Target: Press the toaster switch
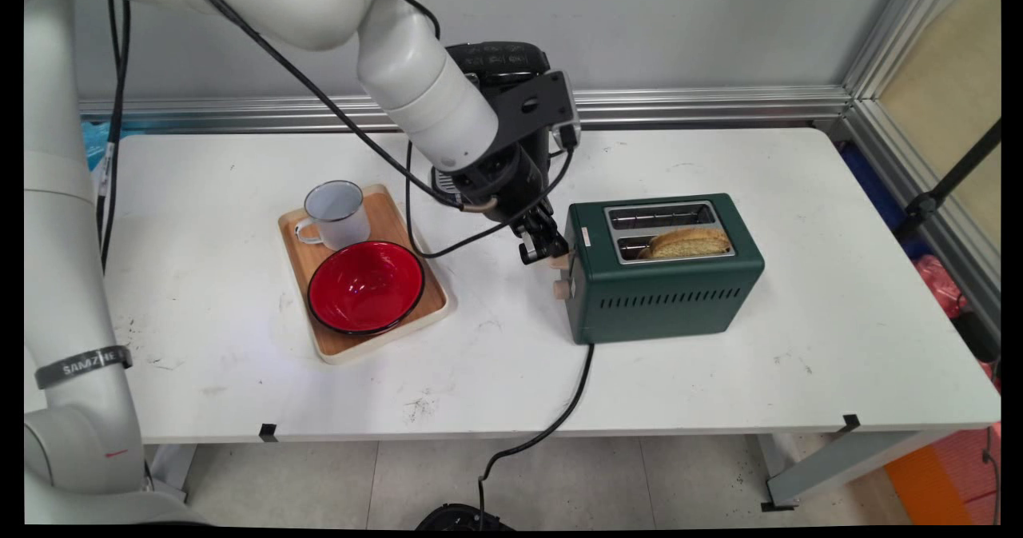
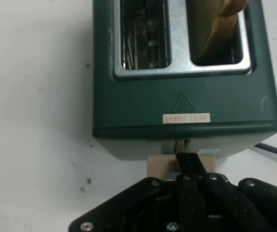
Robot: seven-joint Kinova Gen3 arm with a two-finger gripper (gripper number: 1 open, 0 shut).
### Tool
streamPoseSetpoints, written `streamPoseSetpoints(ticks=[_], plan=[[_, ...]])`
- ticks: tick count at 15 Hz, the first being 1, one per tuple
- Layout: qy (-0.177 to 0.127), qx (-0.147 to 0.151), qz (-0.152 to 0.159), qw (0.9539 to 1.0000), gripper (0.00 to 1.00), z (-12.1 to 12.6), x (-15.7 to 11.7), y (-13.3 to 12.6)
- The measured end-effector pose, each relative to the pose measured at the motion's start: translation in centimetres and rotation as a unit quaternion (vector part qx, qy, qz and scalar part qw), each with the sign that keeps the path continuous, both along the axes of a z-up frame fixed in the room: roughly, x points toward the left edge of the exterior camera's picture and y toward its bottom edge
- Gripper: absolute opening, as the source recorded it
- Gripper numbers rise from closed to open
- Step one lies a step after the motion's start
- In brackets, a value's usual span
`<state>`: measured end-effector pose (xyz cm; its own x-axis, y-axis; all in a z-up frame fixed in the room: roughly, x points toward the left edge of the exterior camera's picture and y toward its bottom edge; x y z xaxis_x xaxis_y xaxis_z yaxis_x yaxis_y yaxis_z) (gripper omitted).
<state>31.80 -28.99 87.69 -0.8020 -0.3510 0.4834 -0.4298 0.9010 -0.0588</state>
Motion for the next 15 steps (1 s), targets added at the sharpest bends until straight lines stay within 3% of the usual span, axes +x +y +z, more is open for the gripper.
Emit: streamPoseSetpoints(ticks=[15], plan=[[-0.02, 0.024, 0.009, 0.9995, 0.0, -3.1, -1.6, -1.2]])
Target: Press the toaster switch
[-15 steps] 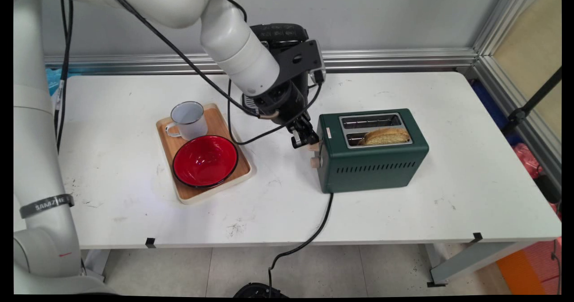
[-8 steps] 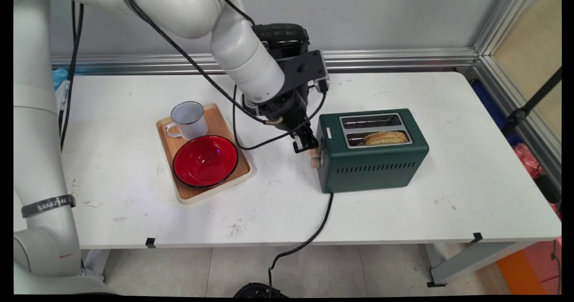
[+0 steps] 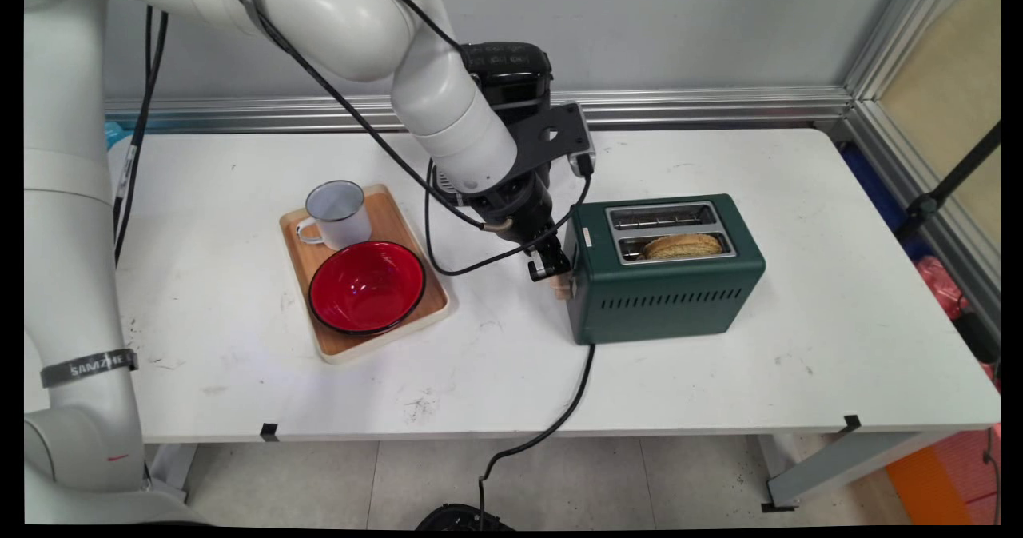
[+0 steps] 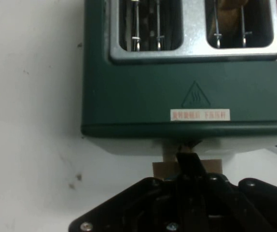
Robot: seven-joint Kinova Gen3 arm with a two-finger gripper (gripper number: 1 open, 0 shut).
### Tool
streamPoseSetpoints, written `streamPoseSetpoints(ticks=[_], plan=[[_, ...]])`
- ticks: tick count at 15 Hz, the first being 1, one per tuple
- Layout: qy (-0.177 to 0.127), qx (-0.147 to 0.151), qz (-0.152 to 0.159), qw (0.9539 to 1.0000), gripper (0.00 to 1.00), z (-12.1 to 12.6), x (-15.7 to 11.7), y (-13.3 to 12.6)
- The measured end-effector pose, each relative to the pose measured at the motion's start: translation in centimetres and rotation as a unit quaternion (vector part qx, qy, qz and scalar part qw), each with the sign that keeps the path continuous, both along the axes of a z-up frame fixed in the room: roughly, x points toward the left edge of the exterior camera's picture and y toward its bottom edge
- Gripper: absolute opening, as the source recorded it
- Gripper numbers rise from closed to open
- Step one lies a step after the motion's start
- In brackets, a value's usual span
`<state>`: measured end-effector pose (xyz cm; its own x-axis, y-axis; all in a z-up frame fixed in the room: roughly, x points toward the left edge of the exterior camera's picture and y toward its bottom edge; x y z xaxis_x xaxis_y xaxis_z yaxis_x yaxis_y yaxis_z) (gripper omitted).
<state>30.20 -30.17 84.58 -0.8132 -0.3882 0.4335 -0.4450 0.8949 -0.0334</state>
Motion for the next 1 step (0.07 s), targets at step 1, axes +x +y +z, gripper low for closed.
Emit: streamPoseSetpoints(ticks=[1], plan=[[0.0, 0.001, 0.0, 1.0, 0.0, -0.08, -0.04, -0.02]])
